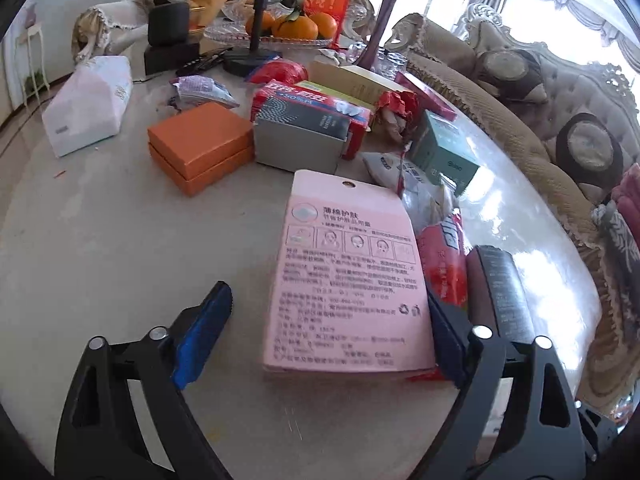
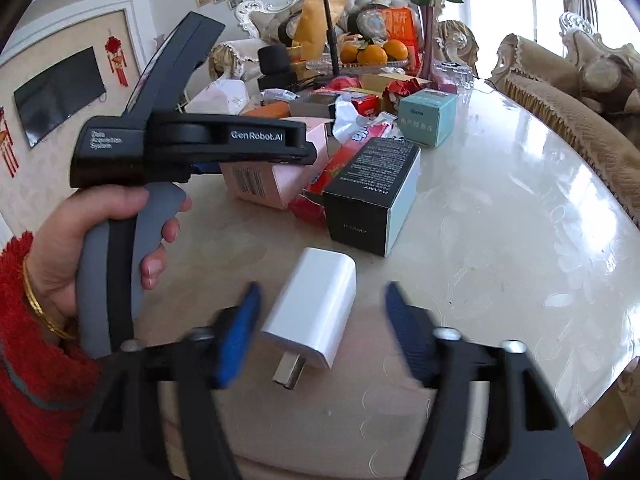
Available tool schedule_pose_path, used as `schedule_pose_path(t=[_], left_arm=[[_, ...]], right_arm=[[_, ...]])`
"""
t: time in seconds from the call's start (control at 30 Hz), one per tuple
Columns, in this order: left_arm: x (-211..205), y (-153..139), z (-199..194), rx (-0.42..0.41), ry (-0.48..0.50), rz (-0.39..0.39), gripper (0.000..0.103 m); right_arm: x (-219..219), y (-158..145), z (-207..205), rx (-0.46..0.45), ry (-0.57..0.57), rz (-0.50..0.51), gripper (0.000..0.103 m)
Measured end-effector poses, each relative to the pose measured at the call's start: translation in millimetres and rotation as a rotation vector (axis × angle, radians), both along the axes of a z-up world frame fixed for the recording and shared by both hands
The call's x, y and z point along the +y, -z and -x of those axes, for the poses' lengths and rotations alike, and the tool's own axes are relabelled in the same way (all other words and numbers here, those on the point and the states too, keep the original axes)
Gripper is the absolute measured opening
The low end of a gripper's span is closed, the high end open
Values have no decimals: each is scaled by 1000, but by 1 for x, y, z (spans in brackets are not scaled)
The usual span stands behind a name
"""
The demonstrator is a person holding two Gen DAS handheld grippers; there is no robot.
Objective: Collect trash
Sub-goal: 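Grasp the pink box with the left tool while the right tool grasps the white charger, then carry both items over the wastebasket and open both tools to drop them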
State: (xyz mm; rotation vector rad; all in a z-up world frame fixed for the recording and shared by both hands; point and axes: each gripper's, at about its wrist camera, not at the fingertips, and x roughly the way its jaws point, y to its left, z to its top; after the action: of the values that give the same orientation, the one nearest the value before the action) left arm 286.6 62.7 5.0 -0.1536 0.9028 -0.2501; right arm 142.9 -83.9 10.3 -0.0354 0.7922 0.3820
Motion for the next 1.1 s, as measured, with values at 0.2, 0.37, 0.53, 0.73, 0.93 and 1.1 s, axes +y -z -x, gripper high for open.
schedule_pose_path(t=[0.2, 0.37, 0.53, 0.73, 0.93, 1.1], left_arm=[[0, -2, 1, -9, -5, -1, 68], [13, -24, 25, -58, -36, 47, 68], [17, -66, 124, -179, 23, 40, 68], [2, -52, 265, -126, 147, 62, 68], [-31, 49, 329, 162, 208, 90, 68], [-53, 141, 315, 337, 191, -15, 68]], right_arm=[[-1, 0, 2, -2, -43, -3, 30], [-22, -12, 8, 32, -62, -126, 30], [-50, -35, 46, 41, -139, -204, 30], [-77, -25, 124, 139, -216, -238, 30], [-80, 60, 156, 388, -163, -152, 30], [-63, 134, 150, 503, -138, -9, 30]])
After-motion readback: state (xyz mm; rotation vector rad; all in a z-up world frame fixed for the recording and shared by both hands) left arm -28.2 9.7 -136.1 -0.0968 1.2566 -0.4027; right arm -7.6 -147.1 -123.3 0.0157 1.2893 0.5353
